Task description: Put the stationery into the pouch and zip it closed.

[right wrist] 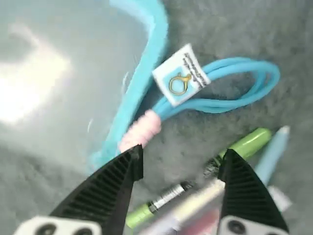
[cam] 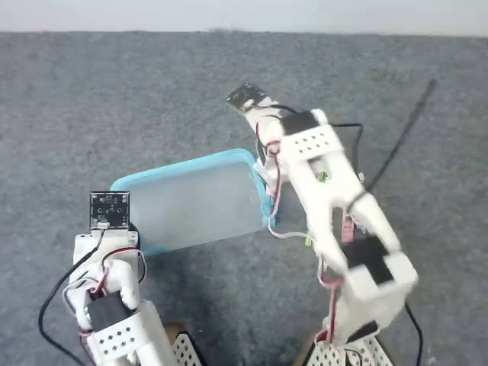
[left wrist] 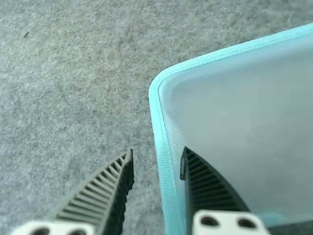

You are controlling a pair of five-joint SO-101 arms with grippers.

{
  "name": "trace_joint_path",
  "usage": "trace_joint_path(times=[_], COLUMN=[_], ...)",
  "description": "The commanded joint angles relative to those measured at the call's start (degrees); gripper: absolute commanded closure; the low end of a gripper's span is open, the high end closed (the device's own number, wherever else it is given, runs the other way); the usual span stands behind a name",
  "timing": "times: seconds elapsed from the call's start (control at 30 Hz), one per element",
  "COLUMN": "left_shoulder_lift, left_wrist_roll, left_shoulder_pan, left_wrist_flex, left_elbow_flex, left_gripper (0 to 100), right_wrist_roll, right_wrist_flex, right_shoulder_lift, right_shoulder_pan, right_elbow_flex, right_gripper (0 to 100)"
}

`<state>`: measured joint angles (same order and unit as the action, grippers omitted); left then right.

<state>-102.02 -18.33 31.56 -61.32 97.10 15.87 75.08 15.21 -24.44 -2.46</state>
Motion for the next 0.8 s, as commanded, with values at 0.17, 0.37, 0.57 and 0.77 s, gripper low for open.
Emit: trace_joint_path(times=[0.17, 0.37, 0.57, 0.77], left_shoulder_lift=[0.09, 0.09, 0.09, 0.09], left_wrist_roll=[-0.35, -0.35, -0.35, -0.35], left_shoulder_pan=[-0.26, -0.26, -0.26, -0.26], left_wrist_flex=[-0.09, -0.09, -0.09, -0.09], left_elbow_flex=[-0.40, -0.40, -0.40, -0.40], left_gripper=[85, 85, 85, 85], right_wrist_roll=[-6.95, -16.09, -20.13, -19.87], right_wrist_flex=[-0.75, 0.22, 5.23, 5.76], right_shoulder_lift=[12.70, 13.67, 13.93, 17.63], right_shoulder_pan=[-1.19, -1.45, -2.95, -3.21], right_elbow_flex=[-10.29, -14.59, -16.44, -16.44], right_gripper=[74.6, 74.5, 74.5, 74.6])
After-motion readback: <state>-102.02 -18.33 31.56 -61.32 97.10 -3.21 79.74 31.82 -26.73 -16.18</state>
